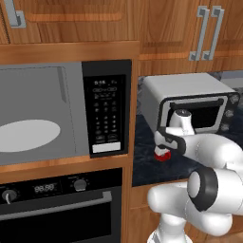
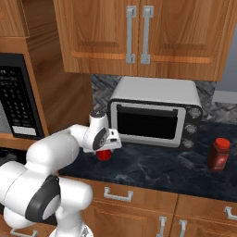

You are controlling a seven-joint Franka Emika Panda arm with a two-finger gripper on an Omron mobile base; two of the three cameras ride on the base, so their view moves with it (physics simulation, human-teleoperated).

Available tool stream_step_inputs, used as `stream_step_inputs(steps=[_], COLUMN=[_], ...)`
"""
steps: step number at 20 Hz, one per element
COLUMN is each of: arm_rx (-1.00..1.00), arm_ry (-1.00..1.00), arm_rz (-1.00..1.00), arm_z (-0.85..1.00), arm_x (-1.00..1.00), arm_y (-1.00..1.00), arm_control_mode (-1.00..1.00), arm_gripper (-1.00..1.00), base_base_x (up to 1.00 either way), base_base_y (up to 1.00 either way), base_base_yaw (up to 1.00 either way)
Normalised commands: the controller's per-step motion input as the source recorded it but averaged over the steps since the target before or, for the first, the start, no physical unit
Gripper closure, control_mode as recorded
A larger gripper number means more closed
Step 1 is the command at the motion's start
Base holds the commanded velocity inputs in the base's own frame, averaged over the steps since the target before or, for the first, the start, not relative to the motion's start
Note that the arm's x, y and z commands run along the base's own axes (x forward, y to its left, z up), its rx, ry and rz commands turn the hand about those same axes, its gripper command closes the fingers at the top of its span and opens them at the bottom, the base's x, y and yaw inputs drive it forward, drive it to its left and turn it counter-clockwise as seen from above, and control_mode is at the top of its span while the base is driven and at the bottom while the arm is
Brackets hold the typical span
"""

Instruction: Pick the mug from the counter and place it inside the microwave. Then close the microwave.

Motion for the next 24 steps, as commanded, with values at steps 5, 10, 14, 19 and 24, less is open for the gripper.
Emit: stream_step_inputs(steps=[5, 10, 14, 19, 24], arm_rx=[0.00, 0.00, 0.00, 0.00, 0.00], arm_ry=[0.00, 0.00, 0.01, 0.01, 0.00], arm_rz=[0.03, 0.03, 0.02, 0.02, 0.00], arm_z=[-0.20, -0.19, -0.17, -0.18, 0.00], arm_x=[0.00, 0.00, 0.00, 0.01, 0.00], arm_y=[0.00, 0.00, 0.00, 0.00, 0.00], arm_control_mode=[-1.00, -1.00, -1.00, -1.00, -1.00], arm_gripper=[-1.00, -1.00, -1.00, -1.00, -1.00], base_base_x=[0.00, 0.00, 0.00, 0.00, 0.00], base_base_y=[0.00, 0.00, 0.00, 0.00, 0.00], base_base_yaw=[0.00, 0.00, 0.00, 0.00, 0.00])
